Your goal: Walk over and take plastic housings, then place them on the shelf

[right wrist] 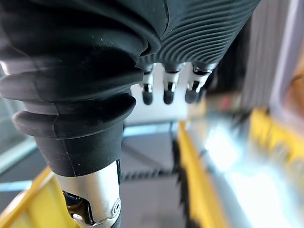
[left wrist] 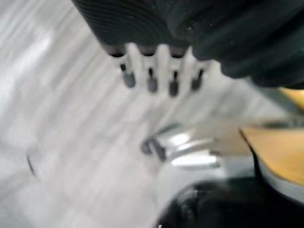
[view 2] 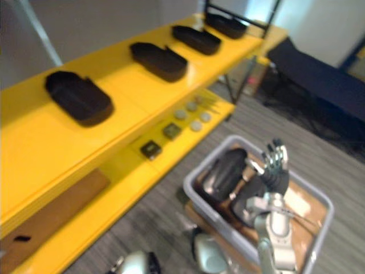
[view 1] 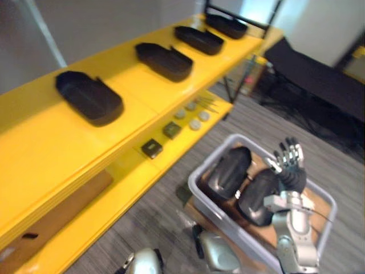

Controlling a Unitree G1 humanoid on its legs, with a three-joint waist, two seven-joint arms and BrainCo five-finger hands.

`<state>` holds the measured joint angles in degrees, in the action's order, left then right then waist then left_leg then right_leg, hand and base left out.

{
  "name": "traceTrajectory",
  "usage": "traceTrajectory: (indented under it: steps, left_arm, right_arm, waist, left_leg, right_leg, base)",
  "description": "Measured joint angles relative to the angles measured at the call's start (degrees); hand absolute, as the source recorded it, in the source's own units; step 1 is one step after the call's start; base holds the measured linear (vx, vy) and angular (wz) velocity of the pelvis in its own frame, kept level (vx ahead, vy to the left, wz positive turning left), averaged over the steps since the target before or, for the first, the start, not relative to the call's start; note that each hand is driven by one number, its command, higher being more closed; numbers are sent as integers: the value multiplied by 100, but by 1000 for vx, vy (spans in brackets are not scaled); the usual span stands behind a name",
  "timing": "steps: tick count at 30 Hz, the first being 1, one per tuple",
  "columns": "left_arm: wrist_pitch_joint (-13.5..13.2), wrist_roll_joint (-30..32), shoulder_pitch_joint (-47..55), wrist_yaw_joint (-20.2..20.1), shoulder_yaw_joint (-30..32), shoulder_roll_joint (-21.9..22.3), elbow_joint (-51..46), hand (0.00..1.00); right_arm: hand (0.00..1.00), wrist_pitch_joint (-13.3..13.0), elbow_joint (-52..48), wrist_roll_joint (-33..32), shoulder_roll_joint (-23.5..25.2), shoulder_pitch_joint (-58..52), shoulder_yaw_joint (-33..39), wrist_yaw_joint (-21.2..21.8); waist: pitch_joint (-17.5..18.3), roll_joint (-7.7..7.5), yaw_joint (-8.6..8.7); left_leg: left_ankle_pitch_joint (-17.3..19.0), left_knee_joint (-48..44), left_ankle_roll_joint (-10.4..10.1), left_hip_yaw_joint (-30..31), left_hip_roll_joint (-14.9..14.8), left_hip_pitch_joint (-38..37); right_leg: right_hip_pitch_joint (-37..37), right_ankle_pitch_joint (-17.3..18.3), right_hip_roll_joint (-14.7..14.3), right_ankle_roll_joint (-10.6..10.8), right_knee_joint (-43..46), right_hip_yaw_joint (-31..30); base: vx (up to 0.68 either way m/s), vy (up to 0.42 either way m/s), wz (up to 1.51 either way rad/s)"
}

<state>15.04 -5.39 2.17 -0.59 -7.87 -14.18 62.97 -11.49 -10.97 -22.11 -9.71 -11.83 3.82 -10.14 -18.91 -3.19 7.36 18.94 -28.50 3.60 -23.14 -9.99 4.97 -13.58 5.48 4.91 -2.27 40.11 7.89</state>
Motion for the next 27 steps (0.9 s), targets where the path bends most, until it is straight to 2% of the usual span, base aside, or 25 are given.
traceTrajectory:
  steps: [1,2,3,4,5,6,7,8,10,11,12,13,14,15,16,17,19,22,26,27]
  left_arm:
    - [72,241,-71,-25,-37,-8,19,0]
    - [104,388,-77,-47,-39,-8,15,0]
    - [143,539,-56,-73,-18,-17,1,0]
    - [150,562,-37,-74,9,-17,-6,0]
    - [160,506,-28,-68,49,-11,-34,0]
    - [168,247,38,-34,109,-7,-111,0]
    - [161,-153,144,50,195,-7,-140,0]
    - [143,-347,204,75,233,-13,-148,0]
    - [34,-593,330,164,288,-44,-151,0]
    - [-96,-592,366,175,321,-116,-161,0]
    - [-181,-588,374,170,411,-77,-236,0]
    - [-199,-587,391,169,461,-23,-292,0]
    - [-256,-587,401,172,547,68,-368,0]
    - [-271,-597,398,195,571,115,-405,0]
    - [-237,-716,400,268,567,233,-432,0]
    - [-239,-773,427,279,566,278,-431,0]
    - [-388,-824,547,344,558,332,-426,0]
    - [-526,-806,624,538,547,333,-432,0]
    - [-824,-813,682,659,492,363,-462,0]
    - [-893,-814,684,677,493,367,-529,0]
  right_arm:
    - [0,-40,-1,38,53,-45,-20,-28]
    - [0,-94,-1,38,89,-59,-57,-62]
    - [0,-201,-5,36,181,-71,-117,-115]
    - [0,-256,-10,39,198,-73,-198,-147]
    - [0,-268,-6,36,204,-82,-240,-141]
    - [0,-269,11,22,208,-86,-310,-95]
    - [0,-270,27,-84,209,-90,-406,32]
    - [0,-270,28,-124,211,-80,-458,155]
    - [0,-271,20,-162,214,-96,-608,407]
    - [0,-256,16,-114,223,-79,-666,437]
    - [0,-188,37,-6,190,38,-663,427]
    - [0,-158,57,51,161,114,-679,417]
    - [0,-159,122,63,105,288,-710,396]
    - [0,-158,213,54,60,358,-719,355]
    - [0,-5,371,39,-60,503,-716,139]
    - [0,60,435,36,-92,521,-702,61]
    - [0,95,770,-168,-125,507,-644,-105]
    - [0,105,1264,-198,-133,627,-414,-239]
    - [0,155,1789,-200,-164,739,-9,-530]
    - [0,189,1936,-191,-197,896,85,-593]
  waist:
    - [11,-12,-27]
    - [17,-17,-46]
    - [106,-67,-68]
    - [126,-52,-142]
    - [174,-111,-243]
    - [207,-107,-385]
    - [315,-122,-539]
    - [322,-126,-597]
    - [337,-143,-646]
    - [366,-190,-647]
    - [350,-95,-670]
    - [349,-37,-693]
    - [309,37,-734]
    - [269,60,-766]
    - [192,146,-812]
    - [176,171,-815]
    - [142,118,-814]
    - [81,21,-828]
    - [30,76,-829]
    - [-29,92,-814]
  left_leg:
    - [-102,229,38,-288,-32,-81]
    - [-163,347,60,-461,-47,-117]
    - [-312,523,73,-880,-111,-155]
    - [-345,564,43,-1092,-165,-161]
    - [-361,593,16,-1228,-184,-170]
    - [-405,524,-57,-1191,-217,-111]
    - [-438,286,-139,-810,-268,122]
    - [-425,168,-165,-594,-291,203]
    - [-379,-224,-260,-365,-510,417]
    - [-366,-565,-281,-140,-611,654]
    - [-335,-766,-372,84,-764,842]
    - [-358,-802,-460,159,-842,929]
    - [-427,-794,-612,219,-944,1068]
    - [-490,-761,-721,230,-959,1134]
    - [-589,-575,-888,261,-953,1128]
    - [-608,-500,-922,284,-927,1104]
    - [-650,-242,-1052,370,-766,1041]
    - [-755,57,-1098,556,-490,1055]
    - [-873,140,-1059,847,-317,1101]
    - [-935,149,-979,878,-287,1098]
  right_leg:
    - [199,163,232,-89,333,301]
    - [325,236,344,-112,400,390]
    - [573,353,556,-103,385,523]
    - [802,383,714,-116,266,597]
    - [1027,382,870,-116,78,607]
    - [1217,369,1064,-119,-205,535]
    - [1219,311,1200,-59,-579,295]
    - [1218,256,1226,27,-803,125]
    - [1341,24,1193,376,-1553,-225]
    - [1401,-187,1148,764,-1960,-217]
    - [1510,-44,952,1047,-2212,-175]
    - [1505,-2,875,1141,-2362,-163]
    - [1501,39,780,1422,-2685,-133]
    - [1490,77,750,1491,-2910,-115]
    - [1461,23,695,1524,-3109,-139]
    - [1453,2,689,1515,-3123,-153]
    - [1358,47,734,1467,-3168,-184]
    - [1173,-71,820,1424,-3213,-197]
    - [1145,-138,823,1404,-3278,-188]
    - [1145,-202,834,1457,-3291,-188]
  base:
    - [-183,92,-126]
    - [-141,47,-139]
    - [-125,31,-136]
    - [-101,2,-159]
    - [-103,-25,-169]
    - [-150,-74,-192]
    - [-144,-119,-176]
    - [-139,-220,-153]
    - [-111,-267,-78]
    - [-131,-299,-29]
    - [-190,-331,-30]
    - [-203,-298,-42]
    - [-185,-231,-43]
    - [-218,-223,-53]
    - [-184,-143,-34]
    - [-189,-109,-23]
    - [-154,-28,-11]
    - [-98,-13,-16]
    - [4,1,-4]
    - [68,12,-5]
